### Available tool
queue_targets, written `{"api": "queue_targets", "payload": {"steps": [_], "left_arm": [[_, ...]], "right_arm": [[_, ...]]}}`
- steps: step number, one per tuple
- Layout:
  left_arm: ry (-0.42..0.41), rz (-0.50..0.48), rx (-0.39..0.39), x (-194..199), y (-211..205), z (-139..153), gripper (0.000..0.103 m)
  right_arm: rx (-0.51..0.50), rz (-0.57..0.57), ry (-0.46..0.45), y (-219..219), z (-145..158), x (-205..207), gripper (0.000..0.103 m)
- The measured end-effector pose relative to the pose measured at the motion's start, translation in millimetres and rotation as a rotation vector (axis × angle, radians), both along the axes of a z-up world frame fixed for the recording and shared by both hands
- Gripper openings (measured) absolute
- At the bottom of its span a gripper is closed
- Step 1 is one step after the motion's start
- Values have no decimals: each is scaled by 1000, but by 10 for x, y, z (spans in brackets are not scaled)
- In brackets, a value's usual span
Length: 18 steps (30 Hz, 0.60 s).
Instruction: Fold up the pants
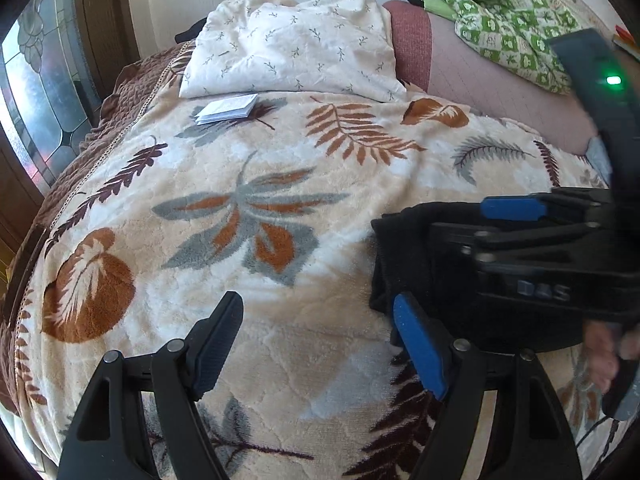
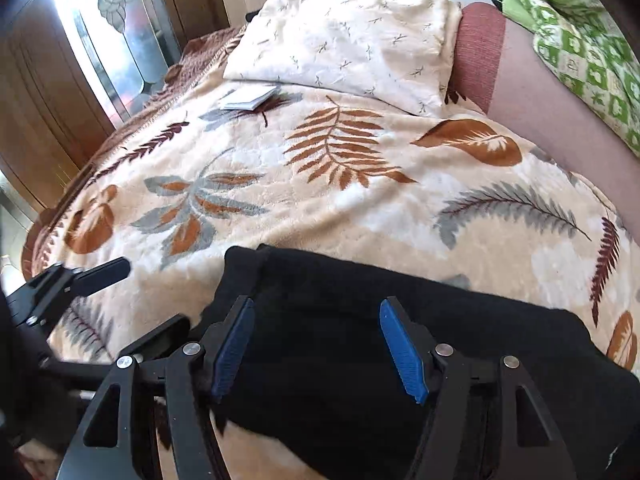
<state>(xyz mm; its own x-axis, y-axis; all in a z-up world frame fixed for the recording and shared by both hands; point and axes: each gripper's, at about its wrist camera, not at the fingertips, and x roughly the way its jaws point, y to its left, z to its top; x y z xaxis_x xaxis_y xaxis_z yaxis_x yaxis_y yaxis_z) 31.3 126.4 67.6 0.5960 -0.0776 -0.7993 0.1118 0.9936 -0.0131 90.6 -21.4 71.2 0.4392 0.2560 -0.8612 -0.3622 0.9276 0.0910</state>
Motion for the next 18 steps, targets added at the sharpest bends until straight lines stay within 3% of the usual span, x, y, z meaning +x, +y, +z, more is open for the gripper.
{"api": "queue_targets", "payload": {"steps": [3,5,10,14,18], "left_arm": [[-5,11,-4,-36,79,9,77],[-3,18,-10,-56,109,22,77],[-13,20,-31,-9,17,131,77],[-25,6,46,122,-260,121,77],[3,-8,242,225,-534,-162,77]], "right_arm": [[-71,-32,45,197,-259,256,70],[-76,-58,80,203,-352,361,77],[20,-88,16,-61,-18,169,77],[1,-127,-16,-511,141,-201,77],[-52,-187,2,-964,-21,-501,77]]}}
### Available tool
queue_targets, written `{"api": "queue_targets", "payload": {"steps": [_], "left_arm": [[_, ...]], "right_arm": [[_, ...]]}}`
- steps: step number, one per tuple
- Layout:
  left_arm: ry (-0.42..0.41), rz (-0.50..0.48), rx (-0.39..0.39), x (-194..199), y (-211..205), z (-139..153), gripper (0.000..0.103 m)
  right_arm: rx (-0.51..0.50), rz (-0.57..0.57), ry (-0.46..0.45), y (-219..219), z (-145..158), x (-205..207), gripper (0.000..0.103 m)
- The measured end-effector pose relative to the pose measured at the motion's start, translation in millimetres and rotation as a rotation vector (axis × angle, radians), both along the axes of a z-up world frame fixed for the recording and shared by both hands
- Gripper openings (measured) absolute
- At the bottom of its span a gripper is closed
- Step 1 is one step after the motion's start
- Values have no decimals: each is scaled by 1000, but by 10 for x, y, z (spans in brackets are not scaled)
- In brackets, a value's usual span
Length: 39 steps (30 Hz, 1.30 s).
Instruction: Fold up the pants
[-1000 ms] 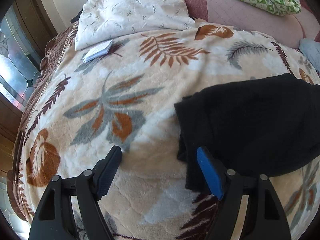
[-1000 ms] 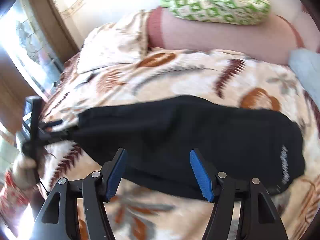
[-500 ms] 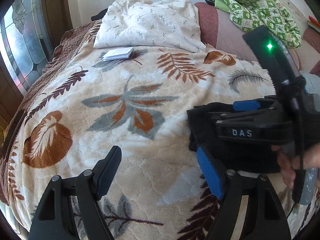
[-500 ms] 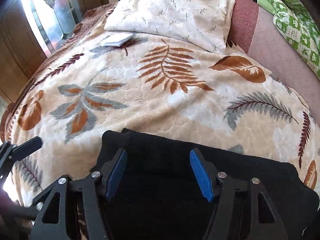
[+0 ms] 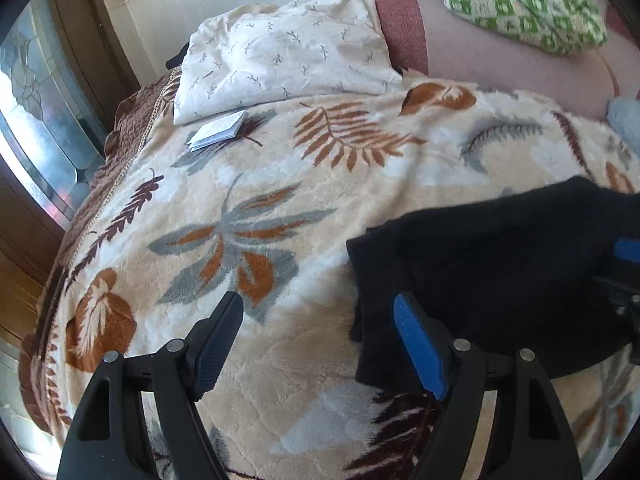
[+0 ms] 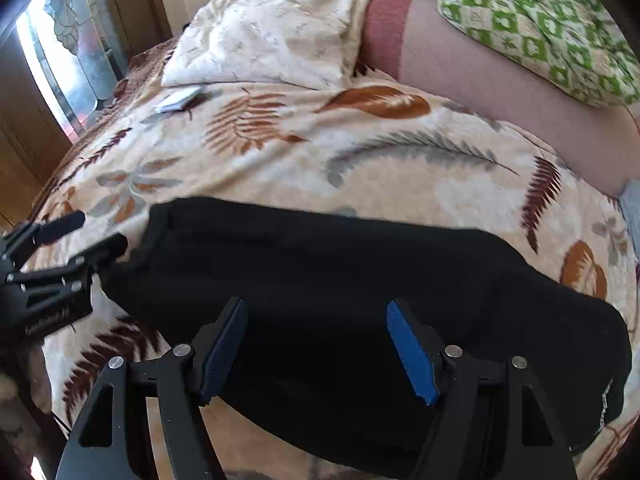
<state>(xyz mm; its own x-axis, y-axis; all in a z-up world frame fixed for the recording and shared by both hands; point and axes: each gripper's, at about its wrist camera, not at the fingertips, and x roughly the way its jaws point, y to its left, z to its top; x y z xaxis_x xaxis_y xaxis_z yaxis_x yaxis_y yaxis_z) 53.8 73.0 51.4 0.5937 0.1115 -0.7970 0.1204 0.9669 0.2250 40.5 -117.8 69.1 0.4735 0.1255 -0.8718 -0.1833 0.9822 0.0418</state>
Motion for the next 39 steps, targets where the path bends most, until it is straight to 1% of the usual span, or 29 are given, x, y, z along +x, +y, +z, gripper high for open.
{"api": "queue_targets", "payload": {"steps": [1,2,3,5,7,10,13,17,21,26,32,39], "left_arm": [[21,0,27,1,-28,-79,78],[23,7,34,-19,-30,-106,78],[13,16,27,-53,-19,-79,77],[15,21,-17,-127,17,26,77],[-4,22,-62,-238,40,168,77],[-55,33,-99,-465,78,393,77],[-102,51,-144,-713,102,563,77],[-144,70,-181,-1000,108,669,77],[-149,86,-225,-1151,144,682,77],[-151,107,-240,-1236,183,641,77],[-130,129,-262,-1271,221,555,77],[-125,137,-275,-1286,245,521,77]], "right_arm": [[-8,-22,15,-116,-72,-71,77],[-6,-46,38,-226,-146,-124,77],[0,-68,61,-321,-212,-170,77],[19,-103,80,-467,-278,-251,77],[47,-127,64,-565,-232,-347,77],[69,-164,29,-653,-99,-512,77],[35,-189,-23,-656,48,-688,77],[-7,-202,-86,-651,201,-924,77],[-53,-193,-145,-624,330,-1102,77],[-110,-173,-199,-576,428,-1200,77],[-121,-164,-206,-541,441,-1220,77],[-144,-155,-206,-491,421,-1201,77]]}}
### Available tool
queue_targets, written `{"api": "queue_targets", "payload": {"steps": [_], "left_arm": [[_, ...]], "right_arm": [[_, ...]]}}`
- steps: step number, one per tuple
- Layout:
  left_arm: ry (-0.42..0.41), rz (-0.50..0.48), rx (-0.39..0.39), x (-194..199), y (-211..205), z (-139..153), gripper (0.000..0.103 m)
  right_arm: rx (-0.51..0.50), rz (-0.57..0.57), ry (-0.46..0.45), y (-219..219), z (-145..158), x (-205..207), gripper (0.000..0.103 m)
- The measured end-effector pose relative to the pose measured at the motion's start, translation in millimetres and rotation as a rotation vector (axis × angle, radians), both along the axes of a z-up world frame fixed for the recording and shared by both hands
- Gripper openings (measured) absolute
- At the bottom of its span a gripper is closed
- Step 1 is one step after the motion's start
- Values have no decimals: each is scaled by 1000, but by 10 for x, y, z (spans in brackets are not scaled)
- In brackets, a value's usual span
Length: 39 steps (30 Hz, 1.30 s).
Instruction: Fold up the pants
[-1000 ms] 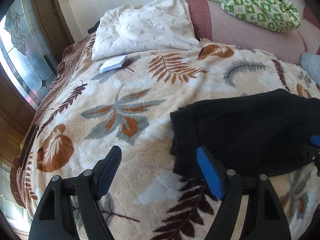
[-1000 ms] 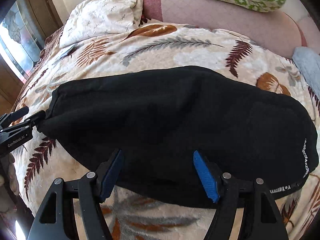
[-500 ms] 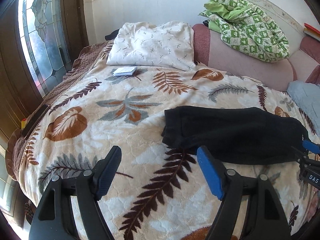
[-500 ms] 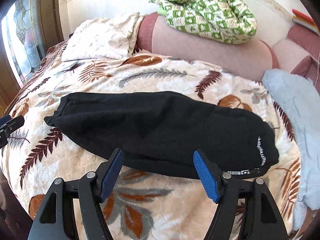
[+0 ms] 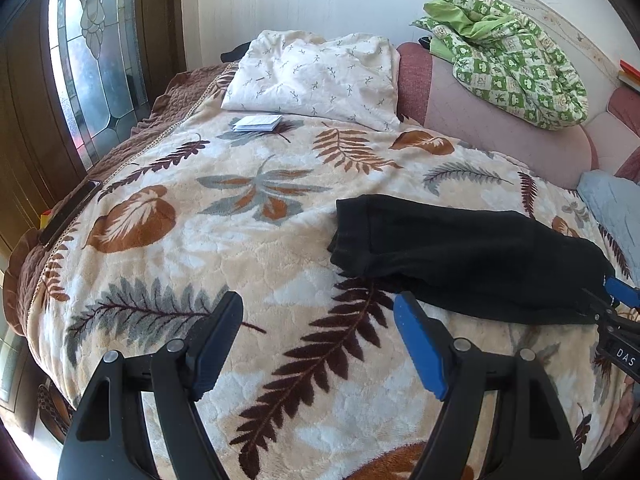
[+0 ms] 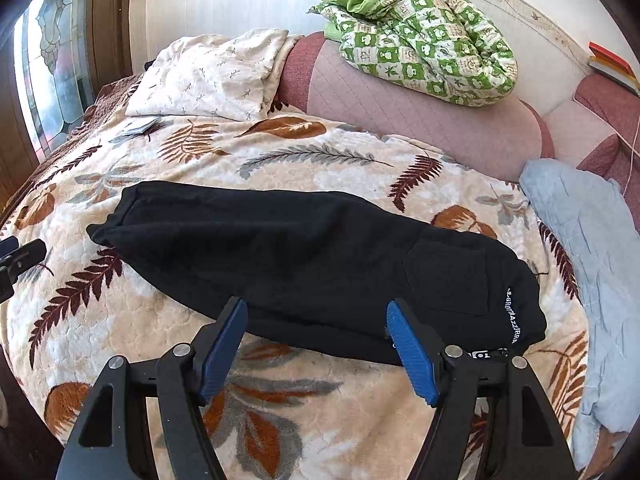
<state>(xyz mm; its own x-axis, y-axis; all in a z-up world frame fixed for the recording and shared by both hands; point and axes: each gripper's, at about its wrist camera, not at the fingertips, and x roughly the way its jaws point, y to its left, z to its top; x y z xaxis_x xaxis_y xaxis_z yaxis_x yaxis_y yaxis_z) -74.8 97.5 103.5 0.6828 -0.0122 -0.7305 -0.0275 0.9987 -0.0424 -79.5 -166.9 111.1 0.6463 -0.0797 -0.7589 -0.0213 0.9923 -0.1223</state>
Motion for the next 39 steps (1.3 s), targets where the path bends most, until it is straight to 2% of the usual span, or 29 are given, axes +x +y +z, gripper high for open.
{"api": "queue_targets", "payload": {"steps": [14,29,33,37,39], "left_arm": [[27,18,-39,76,37,-95,77],[52,46,-70,262,141,-259,77],[60,53,-98,309,178,-291,77],[68,44,-167,408,201,-302,77],[76,36,-240,474,226,-327,77]], "right_arm": [[-38,37,14,137,-63,126,77],[-103,111,43,390,-188,436,77],[-110,127,54,455,-231,499,77],[-55,178,80,509,-224,640,77],[46,269,112,567,-179,816,77]]}}
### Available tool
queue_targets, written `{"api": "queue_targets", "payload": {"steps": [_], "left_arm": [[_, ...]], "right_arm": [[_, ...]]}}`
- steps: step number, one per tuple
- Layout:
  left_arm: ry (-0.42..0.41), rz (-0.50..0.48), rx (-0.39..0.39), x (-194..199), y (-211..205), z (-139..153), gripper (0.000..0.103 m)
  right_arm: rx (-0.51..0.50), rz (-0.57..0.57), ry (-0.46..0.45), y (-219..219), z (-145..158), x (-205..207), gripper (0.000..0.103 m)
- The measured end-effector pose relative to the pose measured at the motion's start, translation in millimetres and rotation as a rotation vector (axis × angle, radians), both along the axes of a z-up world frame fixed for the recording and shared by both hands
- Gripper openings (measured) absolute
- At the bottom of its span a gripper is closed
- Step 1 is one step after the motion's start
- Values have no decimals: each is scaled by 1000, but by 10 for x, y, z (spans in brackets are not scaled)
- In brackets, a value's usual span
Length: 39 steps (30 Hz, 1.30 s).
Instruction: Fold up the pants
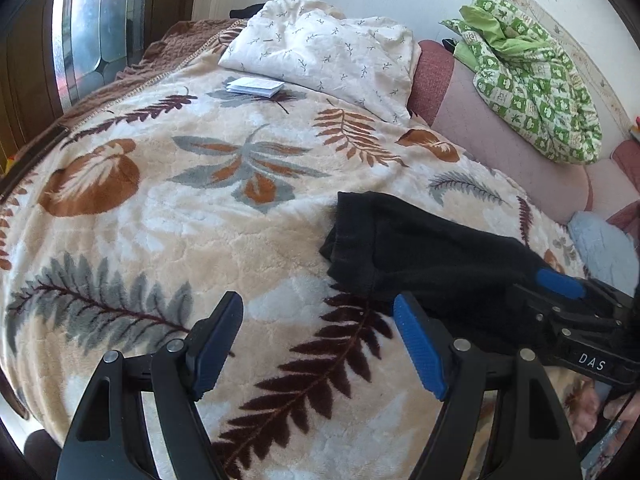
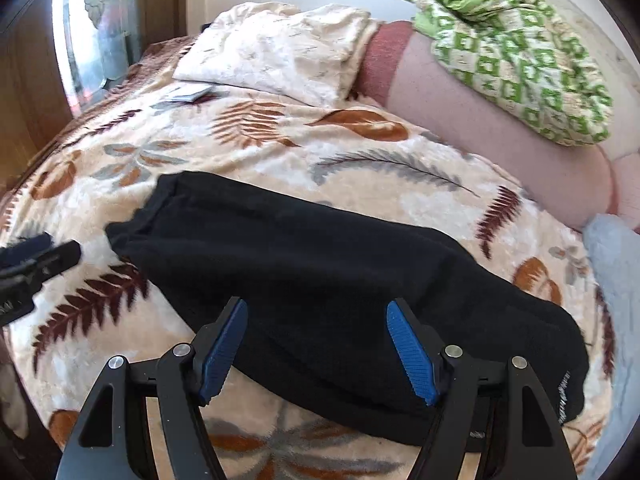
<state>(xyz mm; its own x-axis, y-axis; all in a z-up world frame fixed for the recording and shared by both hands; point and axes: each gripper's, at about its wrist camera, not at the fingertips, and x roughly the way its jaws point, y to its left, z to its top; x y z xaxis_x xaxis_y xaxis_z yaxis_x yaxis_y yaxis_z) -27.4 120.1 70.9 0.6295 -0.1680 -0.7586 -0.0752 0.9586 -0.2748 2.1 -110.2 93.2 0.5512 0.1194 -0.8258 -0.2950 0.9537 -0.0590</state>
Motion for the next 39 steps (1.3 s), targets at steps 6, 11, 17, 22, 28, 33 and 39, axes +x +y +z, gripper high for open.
{"api": "queue_targets", "payload": {"steps": [6,11,17,22,28,33,39], "left_arm": [[10,7,-95,220,61,-113,76],[8,-20,-146,349,82,-210,73],[-7,-41,-187,448,115,-322,73],[-19,-51,-239,487,195,-400,73],[-30,-62,-248,493,194,-420,73],[-35,-85,-232,478,146,-396,73],[-38,-80,-249,503,164,-331,73]], "right_arm": [[147,201,125,400,55,609,77],[156,307,188,781,-43,933,77],[140,371,263,1087,-274,1298,77],[138,425,349,1231,-535,1512,77],[47,529,337,1468,-686,1372,72],[7,560,339,1475,-635,1310,33],[23,541,304,1389,-497,1278,28]]}}
